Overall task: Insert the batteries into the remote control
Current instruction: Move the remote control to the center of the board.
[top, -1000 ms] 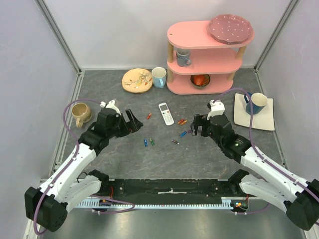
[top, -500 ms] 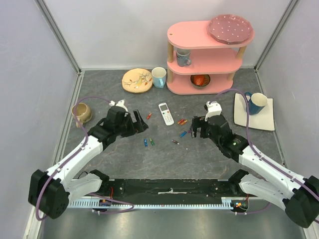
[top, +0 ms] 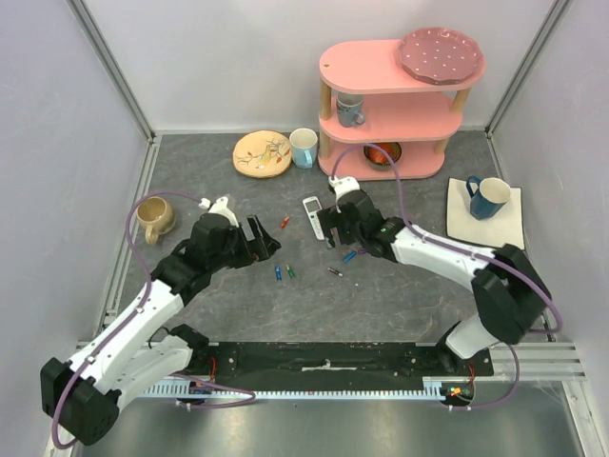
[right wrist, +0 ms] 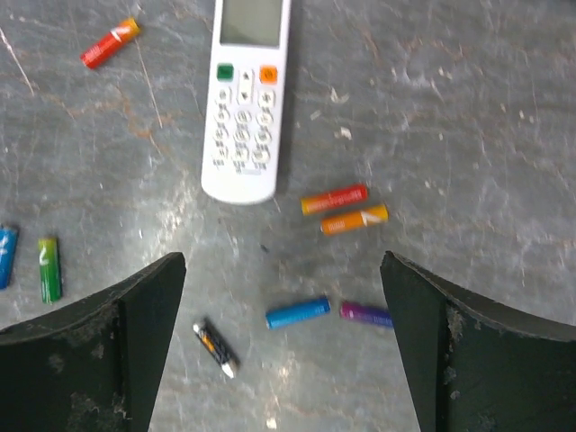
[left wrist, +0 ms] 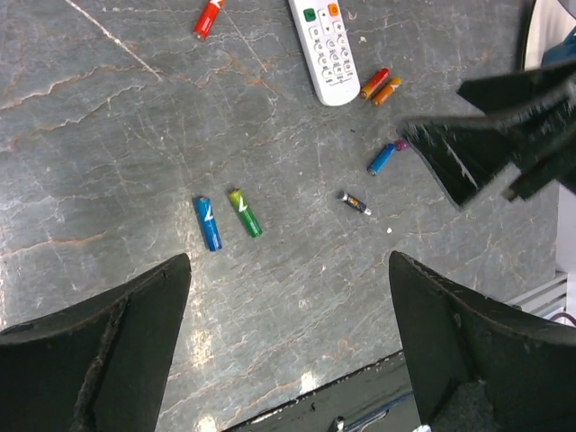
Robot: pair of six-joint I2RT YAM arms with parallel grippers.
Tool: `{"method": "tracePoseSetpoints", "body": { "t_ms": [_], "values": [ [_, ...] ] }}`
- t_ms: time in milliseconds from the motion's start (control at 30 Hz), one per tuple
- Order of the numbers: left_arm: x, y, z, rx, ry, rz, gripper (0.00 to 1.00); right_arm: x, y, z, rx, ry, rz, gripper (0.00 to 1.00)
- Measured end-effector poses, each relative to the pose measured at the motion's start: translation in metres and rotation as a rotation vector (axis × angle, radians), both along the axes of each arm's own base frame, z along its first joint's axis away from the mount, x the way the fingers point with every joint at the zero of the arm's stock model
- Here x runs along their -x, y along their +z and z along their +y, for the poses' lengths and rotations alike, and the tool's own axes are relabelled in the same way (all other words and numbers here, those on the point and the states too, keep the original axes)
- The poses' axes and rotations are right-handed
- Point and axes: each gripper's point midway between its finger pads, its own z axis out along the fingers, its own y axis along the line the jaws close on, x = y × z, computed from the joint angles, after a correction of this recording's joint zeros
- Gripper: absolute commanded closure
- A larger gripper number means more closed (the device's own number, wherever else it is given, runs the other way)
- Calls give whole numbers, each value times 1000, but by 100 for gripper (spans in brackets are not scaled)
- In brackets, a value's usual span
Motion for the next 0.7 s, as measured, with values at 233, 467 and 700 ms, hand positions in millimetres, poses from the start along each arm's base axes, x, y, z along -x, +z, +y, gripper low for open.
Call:
{"method": "tracePoseSetpoints", "body": {
  "t_ms": [233,467,700],
  "values": [
    [18,-7,9,-1,9,30,1,-42,-8,37,46,48,-5,2],
    [28,-10,15,2,10,29,2,-69,-34,60,85,62,18,4],
    [29,-12,15,0,9,32,4,-82,-62,68,128,64,45,11]
  ]
}}
